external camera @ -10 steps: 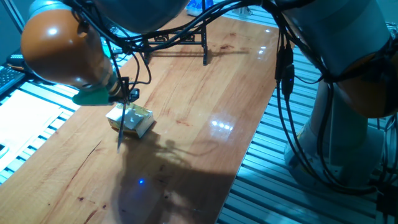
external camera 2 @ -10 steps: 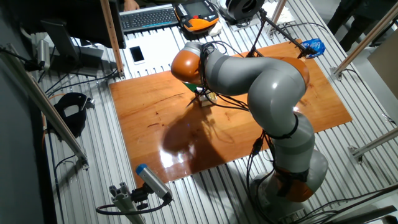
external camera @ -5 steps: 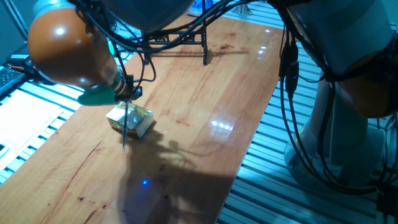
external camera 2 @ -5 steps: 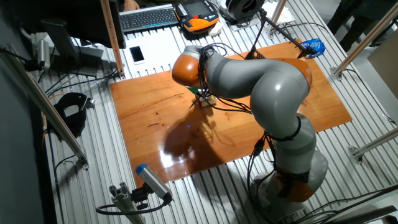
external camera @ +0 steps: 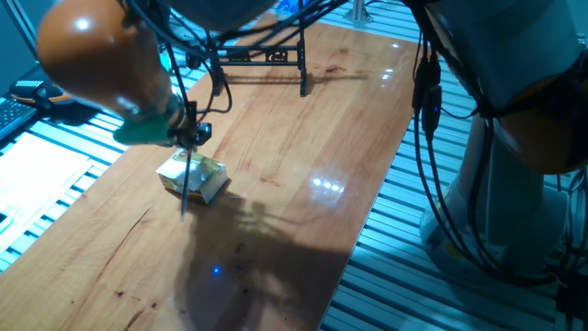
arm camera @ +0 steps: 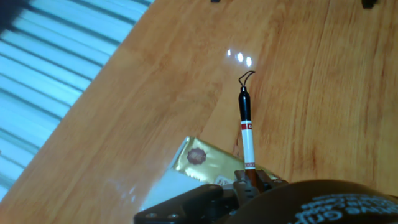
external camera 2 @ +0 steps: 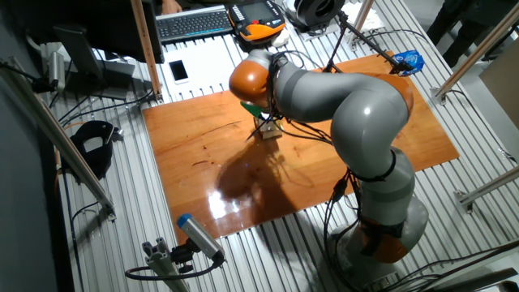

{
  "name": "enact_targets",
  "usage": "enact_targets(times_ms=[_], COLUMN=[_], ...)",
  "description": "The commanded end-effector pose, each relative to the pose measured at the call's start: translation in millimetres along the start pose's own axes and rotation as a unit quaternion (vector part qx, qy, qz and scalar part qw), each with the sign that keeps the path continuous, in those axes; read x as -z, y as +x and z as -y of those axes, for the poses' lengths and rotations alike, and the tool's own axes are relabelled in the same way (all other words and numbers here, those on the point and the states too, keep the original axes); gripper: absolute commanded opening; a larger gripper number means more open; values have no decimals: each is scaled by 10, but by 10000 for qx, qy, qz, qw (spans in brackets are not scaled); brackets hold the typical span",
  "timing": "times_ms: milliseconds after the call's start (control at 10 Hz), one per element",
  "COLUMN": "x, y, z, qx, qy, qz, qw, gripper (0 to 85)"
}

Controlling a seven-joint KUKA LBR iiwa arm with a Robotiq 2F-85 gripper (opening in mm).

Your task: Place the brush on the pen rack

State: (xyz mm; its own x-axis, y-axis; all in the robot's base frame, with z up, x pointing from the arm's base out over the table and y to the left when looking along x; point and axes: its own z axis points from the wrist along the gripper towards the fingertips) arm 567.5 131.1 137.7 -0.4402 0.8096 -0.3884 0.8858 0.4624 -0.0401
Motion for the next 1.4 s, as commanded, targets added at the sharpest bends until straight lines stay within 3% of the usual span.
enact_targets(times_ms=[0,200,700,1000,1300], x=[32,61,55,40,25], y=[19,31,22,11,-3], z=[14,54,77,73,86], qx=[57,206,202,166,171], qy=[9,-27,-94,-31,-212], qz=[-245,-486,-546,-415,-655], qw=[9997,9986,9983,9990,9975], gripper=[0,0,0,0,0])
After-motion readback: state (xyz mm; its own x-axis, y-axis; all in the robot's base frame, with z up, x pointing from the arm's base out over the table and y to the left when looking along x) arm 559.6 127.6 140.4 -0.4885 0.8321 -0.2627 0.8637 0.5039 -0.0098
